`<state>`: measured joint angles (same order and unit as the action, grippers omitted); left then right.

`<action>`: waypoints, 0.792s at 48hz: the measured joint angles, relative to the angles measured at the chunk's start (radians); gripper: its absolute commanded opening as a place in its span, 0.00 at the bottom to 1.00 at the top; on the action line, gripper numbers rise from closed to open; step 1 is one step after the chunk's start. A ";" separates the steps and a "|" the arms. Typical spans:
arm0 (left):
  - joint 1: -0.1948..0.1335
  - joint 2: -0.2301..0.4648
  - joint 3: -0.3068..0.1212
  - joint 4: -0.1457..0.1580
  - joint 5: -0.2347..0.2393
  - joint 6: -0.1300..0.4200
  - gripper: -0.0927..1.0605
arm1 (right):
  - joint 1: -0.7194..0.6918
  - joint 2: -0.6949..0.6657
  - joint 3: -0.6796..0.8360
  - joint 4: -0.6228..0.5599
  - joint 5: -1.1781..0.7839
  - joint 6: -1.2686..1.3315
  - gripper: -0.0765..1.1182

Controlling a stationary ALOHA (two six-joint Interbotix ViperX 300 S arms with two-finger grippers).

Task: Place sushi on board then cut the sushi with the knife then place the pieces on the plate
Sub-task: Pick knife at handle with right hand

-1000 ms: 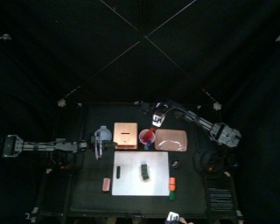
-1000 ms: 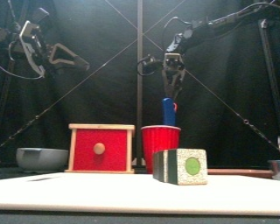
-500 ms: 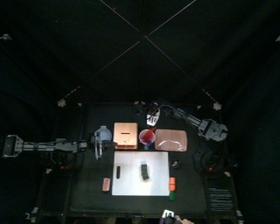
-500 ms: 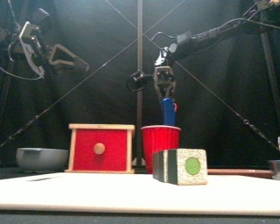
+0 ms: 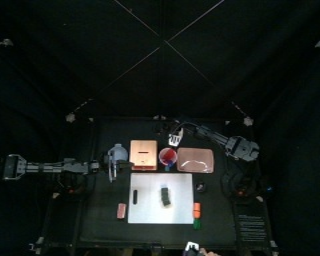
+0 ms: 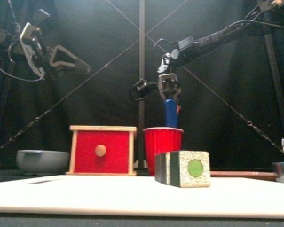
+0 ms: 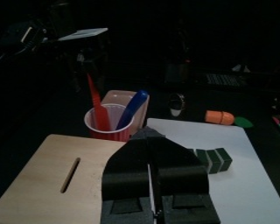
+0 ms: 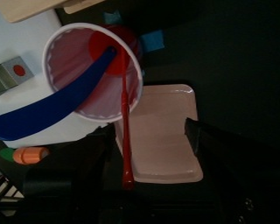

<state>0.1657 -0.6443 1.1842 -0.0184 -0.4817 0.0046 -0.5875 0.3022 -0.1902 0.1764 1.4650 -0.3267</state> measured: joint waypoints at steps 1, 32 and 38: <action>0.002 0.000 0.000 0.000 0.000 0.000 0.06 | 0.002 0.000 0.002 0.000 0.000 0.000 0.86; 0.003 0.000 0.000 0.000 0.000 -0.002 0.06 | 0.018 0.029 0.002 -0.009 0.000 0.000 0.70; 0.003 0.000 0.005 0.000 0.000 -0.002 0.06 | 0.020 0.029 0.002 -0.011 0.000 0.002 0.56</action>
<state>0.1687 -0.6443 1.1888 -0.0184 -0.4817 0.0031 -0.5676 0.3313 -0.1887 0.1657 1.4650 -0.3252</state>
